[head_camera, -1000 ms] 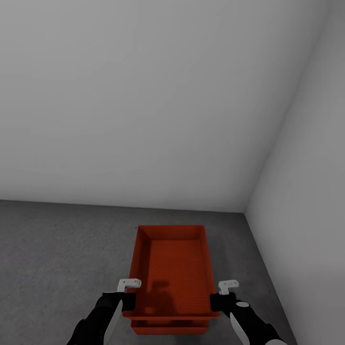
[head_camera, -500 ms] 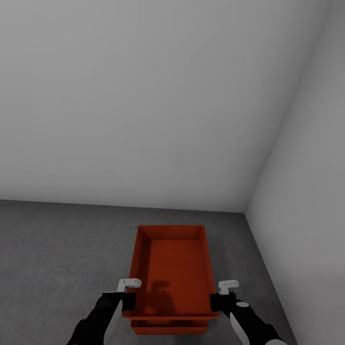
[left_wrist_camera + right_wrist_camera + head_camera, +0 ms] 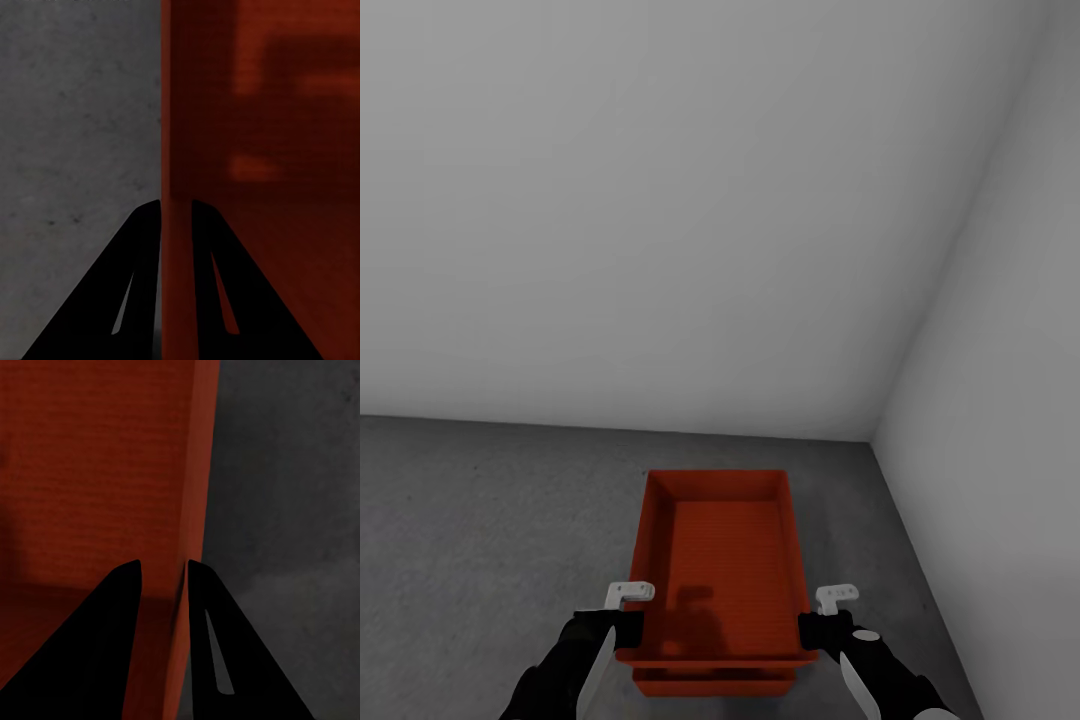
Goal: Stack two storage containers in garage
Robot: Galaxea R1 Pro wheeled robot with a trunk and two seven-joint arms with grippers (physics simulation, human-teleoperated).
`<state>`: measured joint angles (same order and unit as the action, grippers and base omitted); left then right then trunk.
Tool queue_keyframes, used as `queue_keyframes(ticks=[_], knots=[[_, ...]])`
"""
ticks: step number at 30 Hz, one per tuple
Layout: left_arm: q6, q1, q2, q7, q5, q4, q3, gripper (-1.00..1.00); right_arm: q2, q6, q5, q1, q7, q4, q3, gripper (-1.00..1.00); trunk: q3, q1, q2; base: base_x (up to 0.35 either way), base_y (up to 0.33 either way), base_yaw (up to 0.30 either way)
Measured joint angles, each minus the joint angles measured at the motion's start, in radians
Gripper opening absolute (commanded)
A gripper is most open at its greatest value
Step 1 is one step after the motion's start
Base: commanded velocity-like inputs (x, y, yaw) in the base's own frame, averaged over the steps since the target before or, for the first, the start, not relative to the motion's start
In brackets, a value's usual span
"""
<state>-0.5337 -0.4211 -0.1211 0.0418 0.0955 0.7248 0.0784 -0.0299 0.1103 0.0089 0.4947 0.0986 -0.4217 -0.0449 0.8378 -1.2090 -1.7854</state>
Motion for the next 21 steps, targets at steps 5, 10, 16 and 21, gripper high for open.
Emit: queue_keyframes(ticks=[5,10,16,21], knots=[[0.001,0.000,0.000,-0.001,0.000,0.000,0.001,-1.00,0.000,0.000,0.000,0.000,0.000,0.000,0.000,-1.00,0.000,0.000,0.000,0.000,0.000,0.000],[0.001,0.000,0.000,-0.001,0.001,0.000,0.002,-1.00,0.000,0.000,0.000,0.000,0.000,0.000,0.000,-1.00,0.000,0.000,0.000,0.000,0.000,0.000],[0.001,0.000,0.000,-0.001,0.001,0.000,0.002,-1.00,0.000,0.000,0.000,0.000,0.000,0.000,0.000,-1.00,0.000,0.000,0.000,0.000,0.000,0.000],[0.001,0.000,0.000,-0.001,0.001,0.000,0.002,-1.00,0.000,0.000,0.000,0.000,0.000,0.000,0.000,-1.00,0.000,0.000,0.000,0.000,0.000,0.000]])
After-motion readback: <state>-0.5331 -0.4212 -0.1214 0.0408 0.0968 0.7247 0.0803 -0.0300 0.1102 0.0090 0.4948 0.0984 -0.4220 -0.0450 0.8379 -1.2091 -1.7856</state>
